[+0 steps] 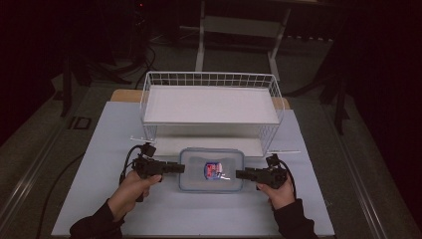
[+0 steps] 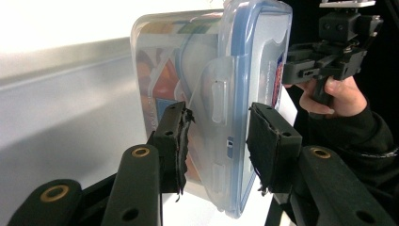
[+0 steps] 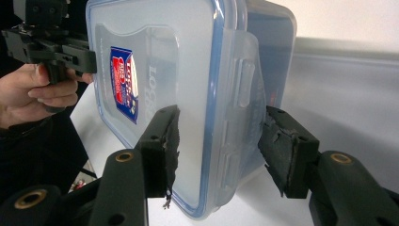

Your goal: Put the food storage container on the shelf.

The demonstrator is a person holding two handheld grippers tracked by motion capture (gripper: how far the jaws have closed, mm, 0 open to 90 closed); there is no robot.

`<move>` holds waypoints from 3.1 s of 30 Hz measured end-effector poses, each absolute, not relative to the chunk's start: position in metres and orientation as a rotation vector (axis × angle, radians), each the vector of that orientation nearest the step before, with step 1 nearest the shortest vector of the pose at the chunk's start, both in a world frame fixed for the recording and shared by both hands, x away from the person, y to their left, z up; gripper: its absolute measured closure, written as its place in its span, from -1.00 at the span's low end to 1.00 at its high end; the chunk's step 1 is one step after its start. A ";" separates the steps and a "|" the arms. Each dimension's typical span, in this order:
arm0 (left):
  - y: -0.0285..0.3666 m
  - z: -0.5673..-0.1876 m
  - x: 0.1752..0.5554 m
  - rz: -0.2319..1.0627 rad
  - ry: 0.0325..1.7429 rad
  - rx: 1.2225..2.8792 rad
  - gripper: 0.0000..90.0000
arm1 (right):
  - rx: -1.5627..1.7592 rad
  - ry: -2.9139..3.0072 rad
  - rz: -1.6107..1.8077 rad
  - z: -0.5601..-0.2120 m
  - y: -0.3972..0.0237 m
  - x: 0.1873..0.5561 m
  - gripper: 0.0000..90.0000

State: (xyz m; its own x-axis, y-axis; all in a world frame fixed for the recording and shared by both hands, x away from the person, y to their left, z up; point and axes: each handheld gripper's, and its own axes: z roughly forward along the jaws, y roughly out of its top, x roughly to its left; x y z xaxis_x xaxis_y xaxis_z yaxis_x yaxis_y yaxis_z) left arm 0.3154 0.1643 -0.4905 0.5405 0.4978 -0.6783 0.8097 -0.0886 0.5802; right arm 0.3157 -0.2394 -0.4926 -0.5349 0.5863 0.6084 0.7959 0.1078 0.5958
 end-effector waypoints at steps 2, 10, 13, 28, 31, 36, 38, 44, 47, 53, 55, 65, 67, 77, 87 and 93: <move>0.163 -0.488 0.316 -0.363 1.090 1.739 0.29 | -1.381 -2.159 -1.406 -0.490 -0.240 0.318 0.08; 0.163 -0.475 0.323 -0.300 1.071 1.705 0.28 | -1.386 -2.165 -1.465 -0.472 -0.240 0.331 0.08; 0.164 -0.472 0.327 -0.283 1.071 1.684 0.29 | -1.385 -2.167 -1.480 -0.466 -0.240 0.339 0.08; 0.162 -0.493 0.345 -0.201 1.115 1.659 0.25 | -1.424 -2.173 -1.482 -0.480 -0.234 0.363 0.08; 0.162 -0.495 0.346 -0.185 1.135 1.637 0.24 | -1.428 -2.168 -1.491 -0.485 -0.232 0.366 0.08; 0.160 -0.507 0.347 -0.172 1.168 1.621 0.21 | -1.438 -2.194 -1.474 -0.492 -0.227 0.369 0.08; 0.160 -0.510 0.347 -0.154 1.171 1.621 0.20 | -1.441 -2.194 -1.474 -0.495 -0.227 0.370 0.08; 0.157 -0.515 0.347 -0.120 1.180 1.586 0.18 | -1.453 -2.189 -1.479 -0.500 -0.227 0.374 0.07; 0.155 -0.517 0.347 -0.086 1.183 1.554 0.16 | -1.468 -2.167 -1.482 -0.502 -0.227 0.375 0.07; 0.152 -0.520 0.347 -0.050 1.182 1.520 0.12 | -1.501 -2.141 -1.467 -0.500 -0.226 0.377 0.06; 0.151 -0.520 0.347 -0.017 1.176 1.522 0.10 | -1.520 -2.124 -1.468 -0.500 -0.226 0.377 0.04; 0.136 -0.515 0.348 0.219 1.198 1.543 -0.02 | -1.646 -2.314 -1.573 -0.492 -0.217 0.376 -0.12; 0.133 -0.515 0.349 0.266 1.207 1.537 -0.03 | -1.672 -2.282 -1.588 -0.493 -0.217 0.377 -0.13; 0.130 -0.510 0.349 0.330 1.251 1.544 -0.15 | -1.685 -2.335 -1.597 -0.490 -0.214 0.375 -0.12; 0.132 -0.489 0.328 0.327 1.160 1.620 -0.40 | -1.612 -2.334 -1.647 -0.474 -0.215 0.349 -0.12; 0.135 -0.481 0.314 0.290 1.112 1.613 -0.59 | -1.514 -2.364 -1.692 -0.463 -0.205 0.329 -0.06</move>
